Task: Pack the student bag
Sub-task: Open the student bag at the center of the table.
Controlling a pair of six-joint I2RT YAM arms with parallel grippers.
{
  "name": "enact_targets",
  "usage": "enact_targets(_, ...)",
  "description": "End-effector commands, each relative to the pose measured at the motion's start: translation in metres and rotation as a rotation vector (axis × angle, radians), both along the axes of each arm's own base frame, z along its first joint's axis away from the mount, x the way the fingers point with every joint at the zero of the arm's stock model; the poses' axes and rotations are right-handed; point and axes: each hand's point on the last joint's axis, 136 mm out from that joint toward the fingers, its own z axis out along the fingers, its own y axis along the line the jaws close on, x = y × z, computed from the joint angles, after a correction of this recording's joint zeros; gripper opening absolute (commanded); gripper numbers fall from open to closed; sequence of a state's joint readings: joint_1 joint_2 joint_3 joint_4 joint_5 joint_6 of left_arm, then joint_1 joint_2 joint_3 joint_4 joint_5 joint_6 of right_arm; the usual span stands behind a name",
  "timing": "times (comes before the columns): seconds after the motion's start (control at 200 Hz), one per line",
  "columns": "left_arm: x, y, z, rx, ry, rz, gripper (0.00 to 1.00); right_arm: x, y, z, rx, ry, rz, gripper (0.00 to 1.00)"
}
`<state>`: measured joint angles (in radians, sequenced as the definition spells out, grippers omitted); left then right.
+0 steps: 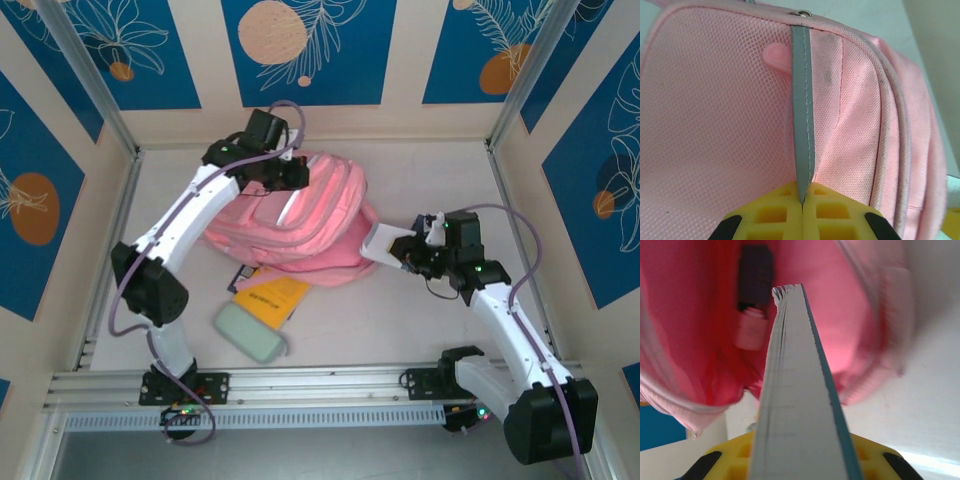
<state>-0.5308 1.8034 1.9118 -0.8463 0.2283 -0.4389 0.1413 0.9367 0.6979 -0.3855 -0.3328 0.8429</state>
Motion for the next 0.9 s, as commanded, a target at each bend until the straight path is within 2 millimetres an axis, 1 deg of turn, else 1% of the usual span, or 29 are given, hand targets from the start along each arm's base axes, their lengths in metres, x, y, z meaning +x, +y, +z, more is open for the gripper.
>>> enact_targets(0.0, -0.003, 0.006, 0.031, -0.075, -0.065, -0.003, 0.00, 0.013, 0.011, 0.045, 0.094, -0.093, 0.028, 0.05)
enact_targets(0.065, 0.000, 0.013, 0.033, -0.096, -0.067, 0.010, 0.00, 0.018, 0.017, 0.056, 0.125, -0.119, 0.042, 0.05)
enact_targets(0.135, 0.004, 0.015, 0.035, -0.150, -0.058, 0.004, 0.00, 0.024, 0.025, 0.059, 0.157, -0.117, 0.060, 0.05)
enact_targets(0.195, 0.003, 0.008, 0.039, -0.206, -0.052, -0.050, 0.00, 0.033, 0.033, 0.059, 0.188, -0.097, 0.070, 0.05)
enact_targets(0.26, 0.003, 0.004, 0.038, -0.208, -0.044, -0.083, 0.00, 0.043, 0.045, 0.060, 0.232, -0.076, 0.087, 0.05)
enact_targets(0.375, 0.003, 0.001, 0.027, -0.203, -0.014, -0.091, 0.00, 0.063, 0.066, 0.062, 0.287, -0.038, 0.100, 0.03)
enact_targets(0.455, 0.001, 0.002, 0.009, -0.147, 0.039, -0.085, 0.00, 0.073, 0.075, 0.072, 0.340, -0.056, 0.100, 0.03)
enact_targets(0.53, -0.003, 0.009, -0.003, -0.072, 0.065, -0.068, 0.13, 0.076, 0.082, 0.084, 0.378, -0.085, 0.111, 0.03)
enact_targets(0.595, -0.008, 0.014, -0.006, -0.033, 0.062, -0.052, 0.25, 0.075, 0.086, 0.094, 0.393, -0.107, 0.128, 0.03)
enact_targets(0.645, -0.014, 0.013, -0.001, -0.028, 0.044, -0.056, 0.35, 0.073, 0.090, 0.100, 0.399, -0.121, 0.143, 0.02)
enact_targets(0.705, -0.027, 0.004, 0.008, -0.011, 0.005, -0.093, 0.45, 0.070, 0.093, 0.107, 0.416, -0.138, 0.162, 0.03)
enact_targets(0.805, -0.047, -0.009, 0.022, 0.115, -0.075, -0.148, 0.60, 0.065, 0.094, 0.117, 0.433, -0.174, 0.172, 0.03)
enact_targets(0.895, -0.061, -0.021, 0.030, 0.184, -0.131, -0.195, 0.73, 0.063, 0.096, 0.119, 0.432, -0.189, 0.181, 0.03)
